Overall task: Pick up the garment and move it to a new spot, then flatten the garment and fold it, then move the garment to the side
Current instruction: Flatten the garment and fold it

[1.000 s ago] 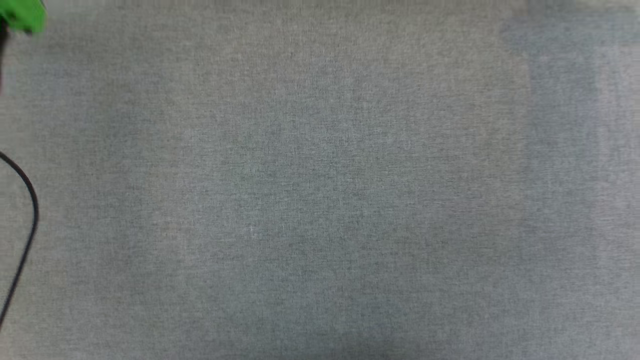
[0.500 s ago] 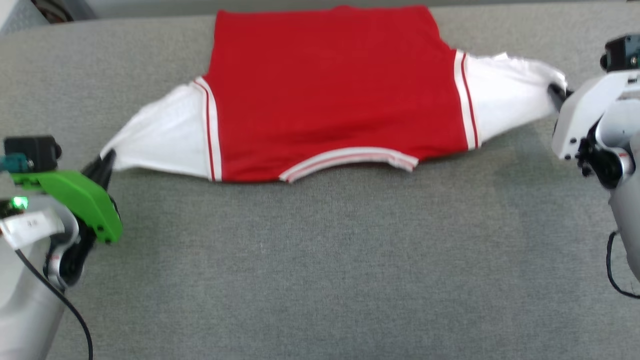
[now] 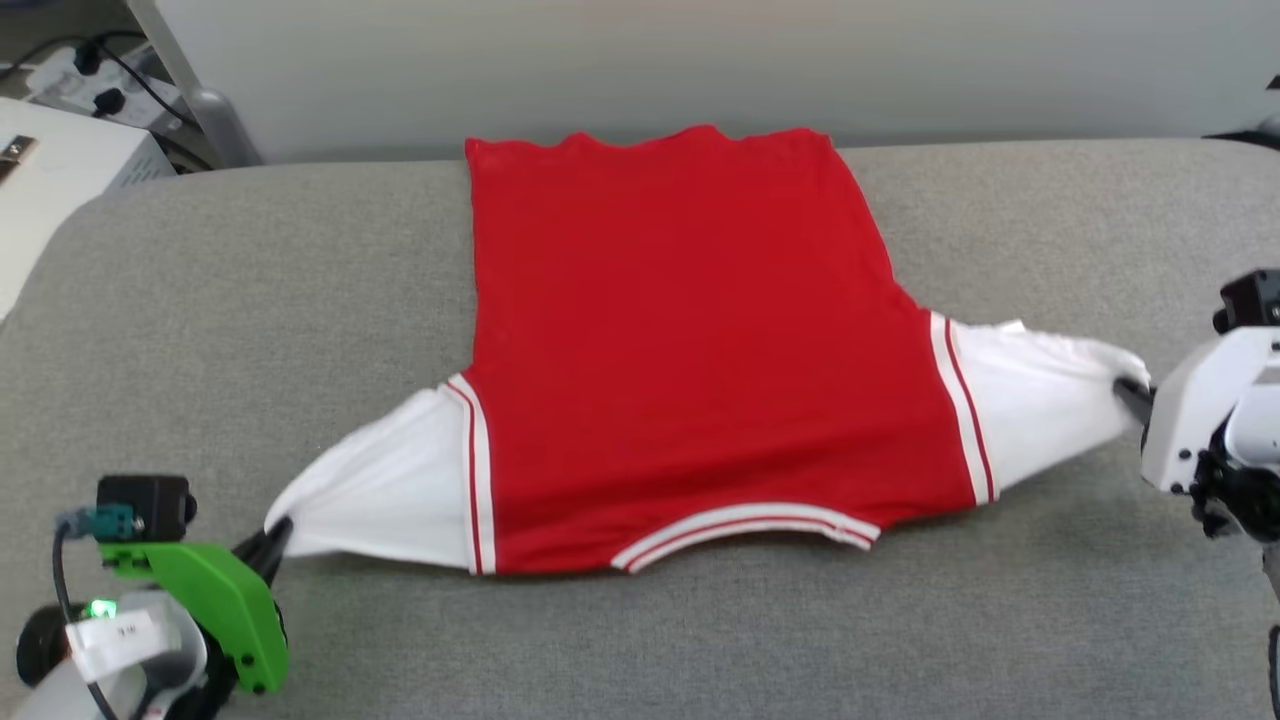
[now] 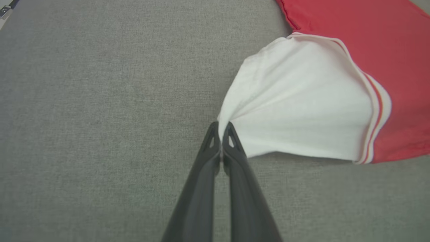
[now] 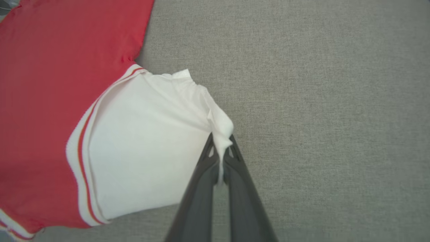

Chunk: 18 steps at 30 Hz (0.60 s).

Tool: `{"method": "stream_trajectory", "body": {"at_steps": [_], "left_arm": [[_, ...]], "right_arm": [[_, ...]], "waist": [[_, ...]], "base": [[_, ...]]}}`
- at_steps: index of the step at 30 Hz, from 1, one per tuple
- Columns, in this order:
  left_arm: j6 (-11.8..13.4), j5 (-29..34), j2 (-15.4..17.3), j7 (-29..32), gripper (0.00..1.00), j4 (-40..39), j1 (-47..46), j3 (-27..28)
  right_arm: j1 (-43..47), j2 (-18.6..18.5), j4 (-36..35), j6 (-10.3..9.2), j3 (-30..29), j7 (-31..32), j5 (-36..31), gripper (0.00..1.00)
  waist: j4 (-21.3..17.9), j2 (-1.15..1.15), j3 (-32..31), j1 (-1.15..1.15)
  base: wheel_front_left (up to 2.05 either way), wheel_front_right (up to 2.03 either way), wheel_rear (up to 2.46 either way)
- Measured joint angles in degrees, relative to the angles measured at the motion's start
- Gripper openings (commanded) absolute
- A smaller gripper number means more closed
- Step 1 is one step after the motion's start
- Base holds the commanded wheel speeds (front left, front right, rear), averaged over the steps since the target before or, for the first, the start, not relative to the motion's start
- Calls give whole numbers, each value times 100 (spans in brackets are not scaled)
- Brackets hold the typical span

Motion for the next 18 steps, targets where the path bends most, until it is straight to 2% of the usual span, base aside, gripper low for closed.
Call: {"method": "stream_trajectory", "body": {"at_steps": [10,18], "left_arm": [[412,-343,237,145,0,-998,1391,-54],[557,-350,264,176,0,-1550,1635,-127]], "right_arm": [[1469,-368,-1226,0,-338,836,367,0],[2414,-278,-2011,-1,-1074,1463,264,0]], "waist": [[108,0,-353,0],[207,0,-323,0]], "base": [[0,0,0],[0,0,0]]}}
